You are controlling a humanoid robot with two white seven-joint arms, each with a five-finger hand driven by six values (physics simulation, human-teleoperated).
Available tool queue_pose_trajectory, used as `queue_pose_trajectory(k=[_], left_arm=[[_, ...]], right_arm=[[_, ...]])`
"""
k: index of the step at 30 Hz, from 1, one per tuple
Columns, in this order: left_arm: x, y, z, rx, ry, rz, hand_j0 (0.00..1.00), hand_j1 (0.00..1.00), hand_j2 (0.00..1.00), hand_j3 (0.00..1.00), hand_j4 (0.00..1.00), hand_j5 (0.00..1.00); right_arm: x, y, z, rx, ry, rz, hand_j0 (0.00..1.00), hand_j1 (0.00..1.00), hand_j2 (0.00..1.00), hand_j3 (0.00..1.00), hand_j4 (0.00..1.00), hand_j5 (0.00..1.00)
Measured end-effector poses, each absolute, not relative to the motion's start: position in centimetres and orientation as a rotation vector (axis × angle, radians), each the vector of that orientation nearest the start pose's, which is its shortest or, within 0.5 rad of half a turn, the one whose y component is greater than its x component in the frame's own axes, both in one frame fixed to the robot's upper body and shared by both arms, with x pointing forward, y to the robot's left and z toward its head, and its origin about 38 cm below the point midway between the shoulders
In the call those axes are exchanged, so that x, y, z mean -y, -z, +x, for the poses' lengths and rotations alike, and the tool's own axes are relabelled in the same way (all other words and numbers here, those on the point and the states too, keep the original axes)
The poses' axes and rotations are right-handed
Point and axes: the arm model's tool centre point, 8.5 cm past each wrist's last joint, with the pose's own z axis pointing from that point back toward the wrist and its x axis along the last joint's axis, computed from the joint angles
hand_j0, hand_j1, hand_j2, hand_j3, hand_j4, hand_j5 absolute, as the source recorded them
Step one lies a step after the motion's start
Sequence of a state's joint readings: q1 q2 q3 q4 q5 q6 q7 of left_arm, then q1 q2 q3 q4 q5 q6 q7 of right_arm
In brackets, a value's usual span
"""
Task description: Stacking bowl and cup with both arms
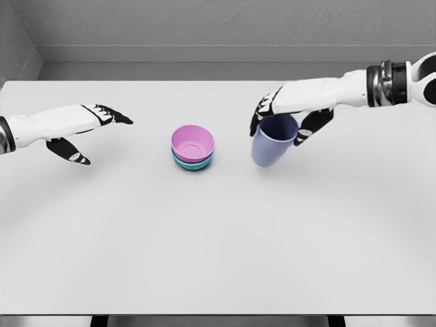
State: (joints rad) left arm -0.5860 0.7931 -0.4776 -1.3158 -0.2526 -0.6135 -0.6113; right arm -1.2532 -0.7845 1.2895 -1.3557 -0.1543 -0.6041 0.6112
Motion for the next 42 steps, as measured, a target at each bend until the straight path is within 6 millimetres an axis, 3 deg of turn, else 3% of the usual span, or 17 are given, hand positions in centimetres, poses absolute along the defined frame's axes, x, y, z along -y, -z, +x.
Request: queue_pose_trajectory(k=[16,35,42], left_arm=[[-34.4,-20.9,44.3,1.423,1.875,0.313,1.00,1.00,1.00,1.00,1.00,1.00],[-34.5,-20.7,44.2,1.417,1.875,0.312,1.00,1.00,1.00,1.00,1.00,1.00],[-34.5,-20.8,44.3,1.418,1.875,0.313,1.00,1.00,1.00,1.00,1.00,1.00]], right_arm=[[18.0,-30.5,46.8,-1.938,2.980,-0.060,0.67,0.67,0.67,0.67,0.67,0.67],[16.1,-33.9,47.4,-1.930,2.910,0.012,0.67,0.67,0.67,0.67,0.67,0.67],[15.1,-34.1,47.6,-1.922,2.902,0.002,0.67,0.67,0.67,0.67,0.67,0.67]])
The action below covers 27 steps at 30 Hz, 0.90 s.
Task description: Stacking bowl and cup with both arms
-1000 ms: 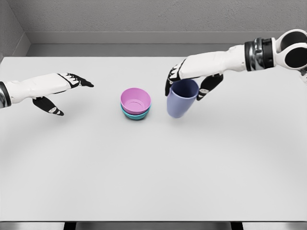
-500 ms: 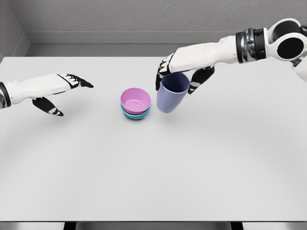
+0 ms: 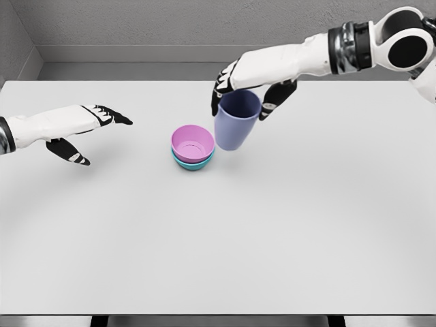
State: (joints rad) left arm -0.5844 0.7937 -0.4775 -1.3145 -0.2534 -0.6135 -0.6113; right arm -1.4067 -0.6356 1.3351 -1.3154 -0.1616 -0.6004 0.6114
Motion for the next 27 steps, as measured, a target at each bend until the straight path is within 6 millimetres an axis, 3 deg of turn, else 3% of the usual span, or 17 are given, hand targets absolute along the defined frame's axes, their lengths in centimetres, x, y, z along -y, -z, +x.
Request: queue_pose_trajectory(k=[10,27], left_arm=[[-34.5,-20.6,44.2,1.414,1.874,0.311,1.00,1.00,1.00,1.00,1.00,1.00],[-35.1,-20.3,44.4,1.403,1.855,0.310,1.00,1.00,1.00,1.00,1.00,1.00]], right_arm=[[13.1,-35.1,47.9,-1.912,2.874,0.003,0.67,0.67,0.67,0.67,0.67,0.67],[10.5,-34.1,49.2,-1.904,2.902,-0.025,0.67,0.67,0.67,0.67,0.67,0.67]])
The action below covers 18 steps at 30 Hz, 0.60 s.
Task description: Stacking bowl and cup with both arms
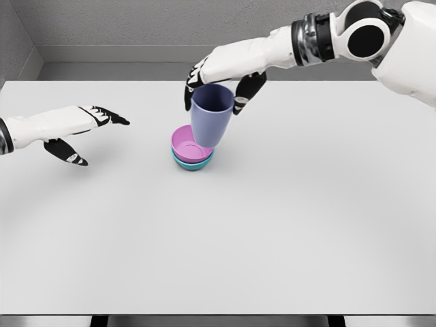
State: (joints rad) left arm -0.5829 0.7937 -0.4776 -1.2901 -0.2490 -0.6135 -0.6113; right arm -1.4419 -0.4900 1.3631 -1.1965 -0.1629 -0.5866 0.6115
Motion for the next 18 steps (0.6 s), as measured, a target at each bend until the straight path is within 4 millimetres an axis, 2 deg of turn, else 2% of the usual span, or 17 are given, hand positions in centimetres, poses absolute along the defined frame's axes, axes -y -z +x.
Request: queue_pose_trajectory(k=[18], left_arm=[[-35.1,-20.1,44.3,1.393,1.860,0.308,1.00,1.00,1.00,1.00,1.00,1.00]], right_arm=[[9.1,-32.8,50.2,-1.886,2.936,-0.044,0.67,0.67,0.67,0.67,0.67,0.67]])
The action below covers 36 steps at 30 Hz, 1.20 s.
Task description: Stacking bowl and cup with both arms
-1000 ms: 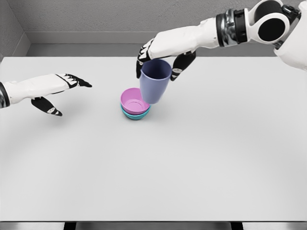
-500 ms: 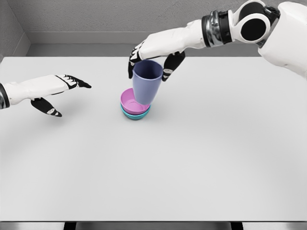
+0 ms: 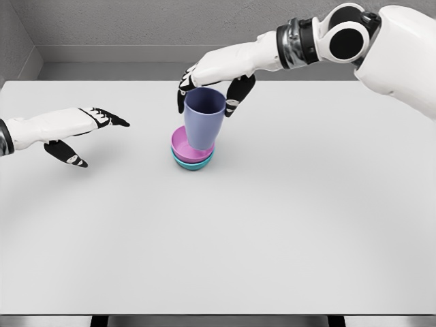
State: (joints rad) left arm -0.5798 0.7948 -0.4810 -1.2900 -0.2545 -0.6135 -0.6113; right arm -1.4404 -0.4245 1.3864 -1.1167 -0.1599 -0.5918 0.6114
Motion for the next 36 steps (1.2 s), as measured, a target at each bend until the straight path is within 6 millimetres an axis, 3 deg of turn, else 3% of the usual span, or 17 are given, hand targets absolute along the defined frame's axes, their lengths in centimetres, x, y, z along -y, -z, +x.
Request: queue_pose_trajectory(k=[15,36], left_arm=[[-35.1,-20.0,44.3,1.388,1.864,0.309,1.00,1.00,1.00,1.00,1.00,1.00],[-35.1,-20.0,44.3,1.387,1.864,0.309,1.00,1.00,1.00,1.00,1.00,1.00]], right_arm=[[7.7,-32.1,50.7,-1.880,2.950,-0.061,0.67,0.67,0.67,0.67,0.67,0.67],[7.7,-31.2,52.1,-1.883,3.005,-0.031,0.67,0.67,0.67,0.67,0.67,0.67]])
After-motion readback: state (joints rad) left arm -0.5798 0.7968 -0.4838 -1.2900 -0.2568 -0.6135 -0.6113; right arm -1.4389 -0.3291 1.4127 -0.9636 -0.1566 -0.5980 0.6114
